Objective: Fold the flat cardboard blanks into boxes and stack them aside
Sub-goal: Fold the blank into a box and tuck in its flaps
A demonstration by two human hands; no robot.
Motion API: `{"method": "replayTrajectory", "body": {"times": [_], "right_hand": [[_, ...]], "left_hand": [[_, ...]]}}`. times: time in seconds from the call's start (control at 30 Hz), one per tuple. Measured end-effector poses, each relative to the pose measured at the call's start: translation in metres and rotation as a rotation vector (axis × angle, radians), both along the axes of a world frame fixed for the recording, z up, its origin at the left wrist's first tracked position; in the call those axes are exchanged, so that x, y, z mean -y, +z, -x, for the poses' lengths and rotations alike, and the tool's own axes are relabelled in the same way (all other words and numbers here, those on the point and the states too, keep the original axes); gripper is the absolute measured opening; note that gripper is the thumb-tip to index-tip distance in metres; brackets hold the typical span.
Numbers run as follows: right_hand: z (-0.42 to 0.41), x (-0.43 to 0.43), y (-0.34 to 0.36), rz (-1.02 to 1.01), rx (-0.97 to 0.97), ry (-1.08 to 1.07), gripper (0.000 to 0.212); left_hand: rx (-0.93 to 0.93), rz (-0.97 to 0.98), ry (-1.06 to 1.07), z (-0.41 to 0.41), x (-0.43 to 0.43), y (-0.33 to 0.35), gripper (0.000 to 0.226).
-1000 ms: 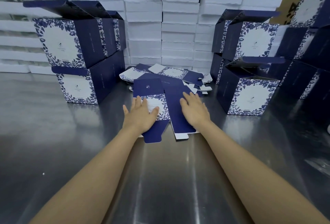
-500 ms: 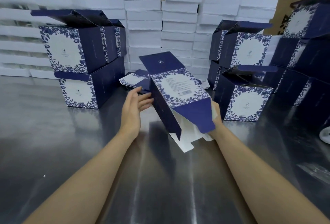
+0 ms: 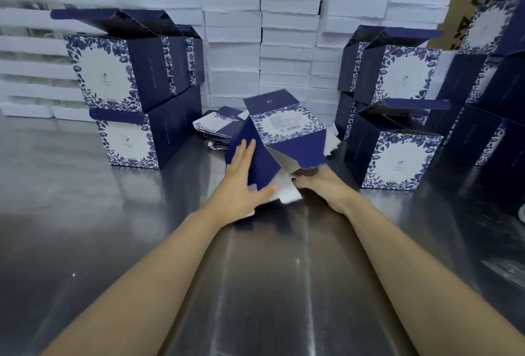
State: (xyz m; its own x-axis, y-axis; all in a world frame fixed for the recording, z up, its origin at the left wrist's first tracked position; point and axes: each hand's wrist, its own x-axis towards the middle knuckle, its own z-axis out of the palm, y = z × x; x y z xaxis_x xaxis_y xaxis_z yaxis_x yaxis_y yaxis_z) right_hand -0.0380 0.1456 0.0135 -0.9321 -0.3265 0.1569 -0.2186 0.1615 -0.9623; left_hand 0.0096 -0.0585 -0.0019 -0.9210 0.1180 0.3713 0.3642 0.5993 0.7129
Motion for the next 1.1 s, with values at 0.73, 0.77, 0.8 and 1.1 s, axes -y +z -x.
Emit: {"method": "replayTrajectory", "body": {"times": [0.73,0.77,0.8,1.1], "right_hand": [[0.005,0.019,-0.005,0.044,-0.797,-0.499,0.067],[0.006,0.018,-0.007,0.013,-0.844,-0.455,0.054],[0.006,0.016,-0.009,-0.01,-0.853,-0.413,0.042],[0.007,0.013,-0.009,-0.527,-0.6,-0.284,0.094]], "left_hand": [[-0.278,-0.679,0.425,0.005,0.008,0.009,0.019],[-0.276,-0.717,0.433,0.005,0.01,0.01,0.018],[-0.274,-0.744,0.436,0.004,0.01,0.01,0.018],[-0.276,-0.732,0.461,0.003,0.007,0.011,0.017]]}}
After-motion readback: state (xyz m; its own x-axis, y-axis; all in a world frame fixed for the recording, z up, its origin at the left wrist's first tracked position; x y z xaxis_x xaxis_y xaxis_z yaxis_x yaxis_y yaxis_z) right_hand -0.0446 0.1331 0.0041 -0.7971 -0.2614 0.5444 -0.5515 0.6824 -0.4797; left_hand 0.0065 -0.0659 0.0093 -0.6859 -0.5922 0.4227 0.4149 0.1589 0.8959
